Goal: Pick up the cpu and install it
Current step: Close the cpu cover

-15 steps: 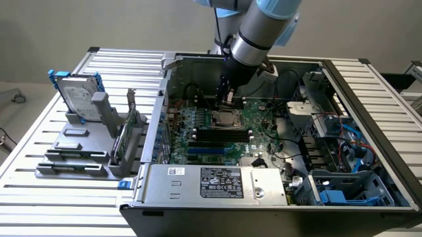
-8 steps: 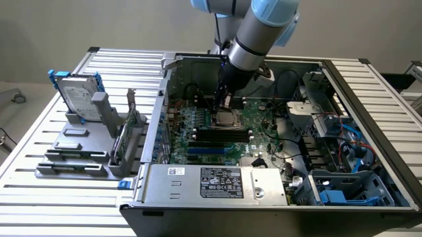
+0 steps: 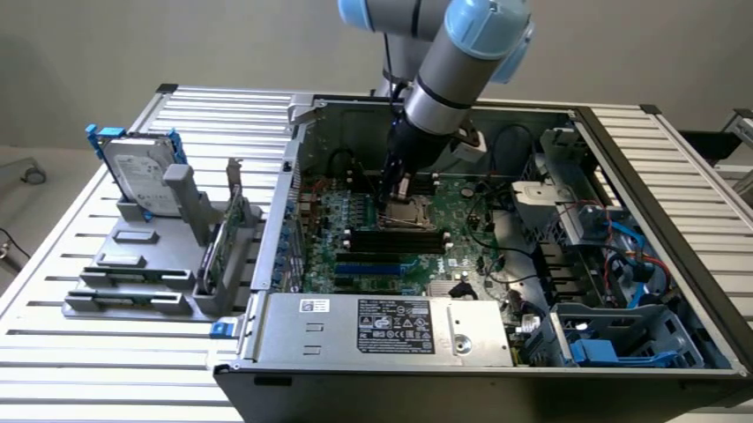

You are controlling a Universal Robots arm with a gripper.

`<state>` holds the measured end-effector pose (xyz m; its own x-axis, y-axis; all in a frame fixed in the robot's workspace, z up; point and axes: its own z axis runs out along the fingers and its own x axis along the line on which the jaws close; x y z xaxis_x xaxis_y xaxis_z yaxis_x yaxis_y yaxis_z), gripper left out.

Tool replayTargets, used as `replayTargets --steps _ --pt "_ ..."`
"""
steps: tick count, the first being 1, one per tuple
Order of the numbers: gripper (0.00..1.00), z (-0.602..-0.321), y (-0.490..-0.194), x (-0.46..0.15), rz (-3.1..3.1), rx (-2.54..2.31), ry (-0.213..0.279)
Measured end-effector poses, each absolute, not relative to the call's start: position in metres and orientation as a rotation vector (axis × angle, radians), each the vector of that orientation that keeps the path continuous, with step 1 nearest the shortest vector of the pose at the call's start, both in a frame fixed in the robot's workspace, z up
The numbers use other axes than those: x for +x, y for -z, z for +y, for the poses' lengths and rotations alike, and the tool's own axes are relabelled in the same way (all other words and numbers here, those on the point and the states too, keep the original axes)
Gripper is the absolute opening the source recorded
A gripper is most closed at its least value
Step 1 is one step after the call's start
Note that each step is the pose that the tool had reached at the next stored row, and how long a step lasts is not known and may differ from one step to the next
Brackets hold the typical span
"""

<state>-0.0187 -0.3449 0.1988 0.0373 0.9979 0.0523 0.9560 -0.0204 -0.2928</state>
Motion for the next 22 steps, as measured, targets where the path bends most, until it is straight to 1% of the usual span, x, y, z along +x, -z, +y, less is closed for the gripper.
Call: replayTargets --steps 6,16,22 --pt "0.11 -0.345 -0.196 -0.019 -2.005 -2.064 -0.242" --pt "0.11 -0.348 -0.208 -0.028 -1.984 -2.04 -0.234" --pt "0.11 -0.351 -0.216 -0.037 -1.971 -2.023 -0.219"
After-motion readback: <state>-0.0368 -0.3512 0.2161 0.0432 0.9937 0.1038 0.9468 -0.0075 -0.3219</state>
